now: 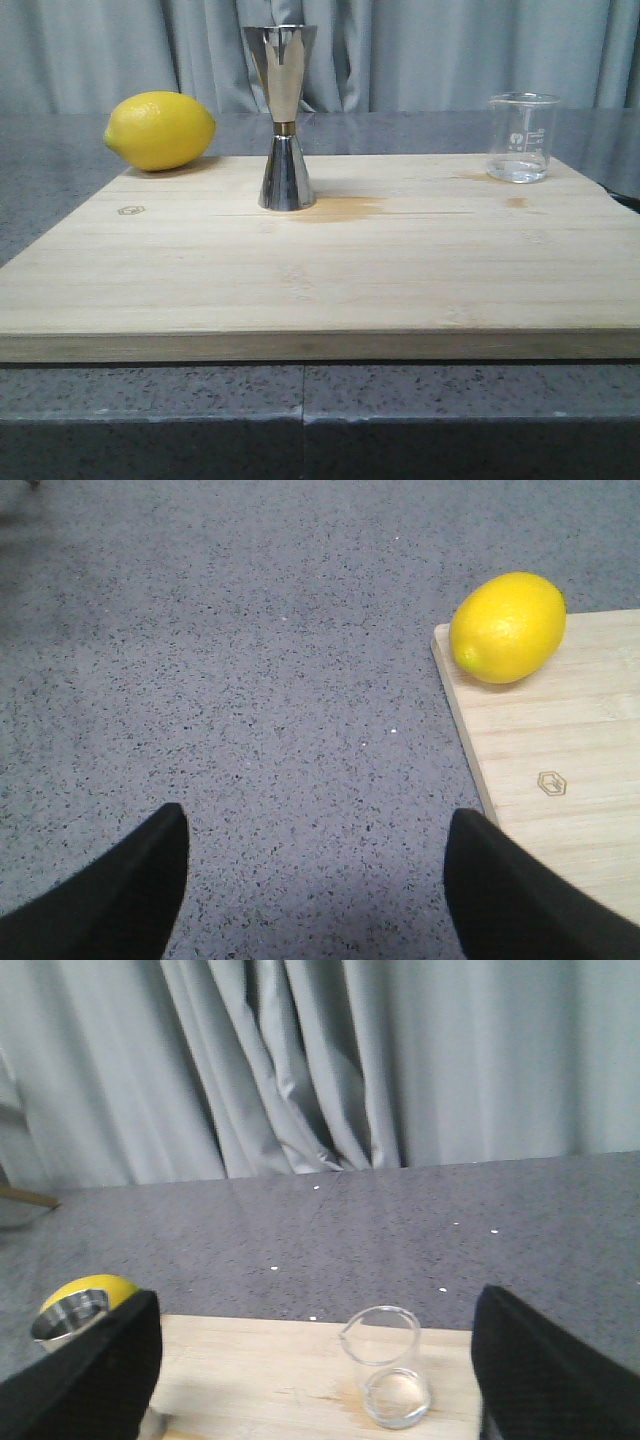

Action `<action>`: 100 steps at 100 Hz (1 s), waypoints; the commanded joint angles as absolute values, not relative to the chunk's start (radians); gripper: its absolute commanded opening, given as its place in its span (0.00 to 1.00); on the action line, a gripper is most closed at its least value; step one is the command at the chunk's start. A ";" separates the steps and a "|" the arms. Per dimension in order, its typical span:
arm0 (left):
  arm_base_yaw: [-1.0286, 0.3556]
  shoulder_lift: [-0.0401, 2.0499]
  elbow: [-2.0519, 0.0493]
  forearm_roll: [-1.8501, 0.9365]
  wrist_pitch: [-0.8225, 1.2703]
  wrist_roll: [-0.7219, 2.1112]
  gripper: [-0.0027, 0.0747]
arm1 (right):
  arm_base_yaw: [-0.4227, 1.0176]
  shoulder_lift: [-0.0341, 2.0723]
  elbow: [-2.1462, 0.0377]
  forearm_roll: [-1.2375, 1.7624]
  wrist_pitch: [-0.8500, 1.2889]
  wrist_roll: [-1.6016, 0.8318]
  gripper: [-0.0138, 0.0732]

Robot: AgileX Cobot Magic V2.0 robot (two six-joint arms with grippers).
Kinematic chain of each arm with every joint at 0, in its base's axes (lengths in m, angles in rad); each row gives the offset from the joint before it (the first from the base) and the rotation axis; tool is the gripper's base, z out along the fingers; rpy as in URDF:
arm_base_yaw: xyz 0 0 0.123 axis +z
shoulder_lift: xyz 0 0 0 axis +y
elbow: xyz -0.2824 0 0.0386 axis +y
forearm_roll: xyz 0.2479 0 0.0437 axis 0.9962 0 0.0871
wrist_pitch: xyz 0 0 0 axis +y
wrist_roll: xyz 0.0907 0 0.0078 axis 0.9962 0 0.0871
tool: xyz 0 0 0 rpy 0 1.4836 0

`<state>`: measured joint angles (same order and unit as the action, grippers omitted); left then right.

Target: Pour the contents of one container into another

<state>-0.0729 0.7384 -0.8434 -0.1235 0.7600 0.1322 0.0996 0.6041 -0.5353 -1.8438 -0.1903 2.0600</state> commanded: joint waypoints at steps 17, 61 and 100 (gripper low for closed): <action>-0.071 0.723 -0.821 -0.140 0.628 0.108 0.67 | 0.094 0.596 -0.556 -1.861 -0.085 2.063 0.83; -0.071 0.723 -0.821 -0.140 0.598 0.108 0.31 | 0.094 0.596 -0.556 -1.861 -0.039 2.063 0.29; -0.071 0.723 -0.821 -0.155 0.594 0.108 0.01 | 0.094 0.596 -0.556 -1.861 -0.023 2.063 0.08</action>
